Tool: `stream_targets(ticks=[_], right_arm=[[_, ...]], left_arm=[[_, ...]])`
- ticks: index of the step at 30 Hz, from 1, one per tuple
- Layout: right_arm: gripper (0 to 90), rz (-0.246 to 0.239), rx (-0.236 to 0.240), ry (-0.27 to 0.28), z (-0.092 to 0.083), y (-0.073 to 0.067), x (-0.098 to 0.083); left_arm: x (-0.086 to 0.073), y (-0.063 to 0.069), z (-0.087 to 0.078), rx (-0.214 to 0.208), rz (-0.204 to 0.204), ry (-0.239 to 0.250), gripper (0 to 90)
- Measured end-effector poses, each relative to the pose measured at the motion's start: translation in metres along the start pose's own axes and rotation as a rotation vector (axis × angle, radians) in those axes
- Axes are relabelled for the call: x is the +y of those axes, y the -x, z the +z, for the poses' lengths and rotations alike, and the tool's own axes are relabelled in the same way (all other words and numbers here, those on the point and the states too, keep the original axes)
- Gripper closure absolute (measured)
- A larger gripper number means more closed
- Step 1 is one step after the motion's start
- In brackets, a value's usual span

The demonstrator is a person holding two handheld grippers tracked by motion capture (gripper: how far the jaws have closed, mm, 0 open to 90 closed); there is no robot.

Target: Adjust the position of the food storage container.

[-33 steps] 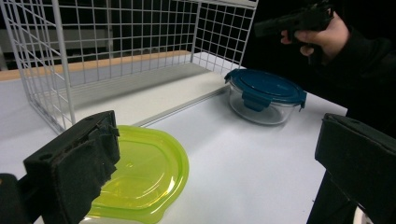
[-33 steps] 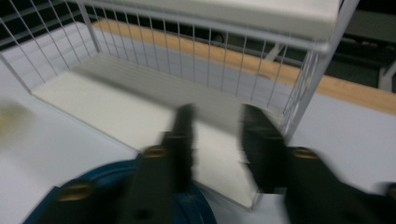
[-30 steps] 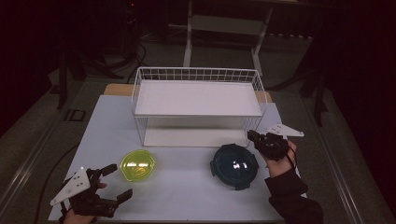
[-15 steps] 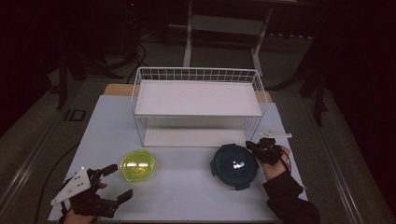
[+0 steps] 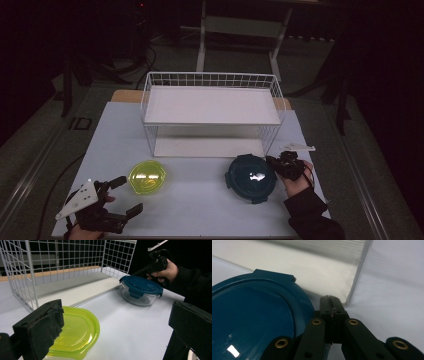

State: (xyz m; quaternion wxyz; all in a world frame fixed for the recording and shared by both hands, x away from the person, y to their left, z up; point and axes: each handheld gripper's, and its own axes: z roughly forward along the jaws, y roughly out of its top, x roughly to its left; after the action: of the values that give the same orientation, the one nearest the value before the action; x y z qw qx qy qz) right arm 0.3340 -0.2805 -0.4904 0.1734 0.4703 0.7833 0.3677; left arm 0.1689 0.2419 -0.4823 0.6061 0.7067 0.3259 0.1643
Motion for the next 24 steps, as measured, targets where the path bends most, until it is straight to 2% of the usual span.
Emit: stream_targets(ticks=[6,24], right_arm=[[90.0,0.003,0.021,0.003,-0.003,-0.002,-0.003],[90.0,-0.024,0.081,-0.009,-0.005,-0.022,-0.007]], left_arm=[[0.000,0.001,0.001,-0.002,0.000,-0.002,0.0],[0.000,0.001,0.002,-0.007,0.004,-0.013,0.0]])
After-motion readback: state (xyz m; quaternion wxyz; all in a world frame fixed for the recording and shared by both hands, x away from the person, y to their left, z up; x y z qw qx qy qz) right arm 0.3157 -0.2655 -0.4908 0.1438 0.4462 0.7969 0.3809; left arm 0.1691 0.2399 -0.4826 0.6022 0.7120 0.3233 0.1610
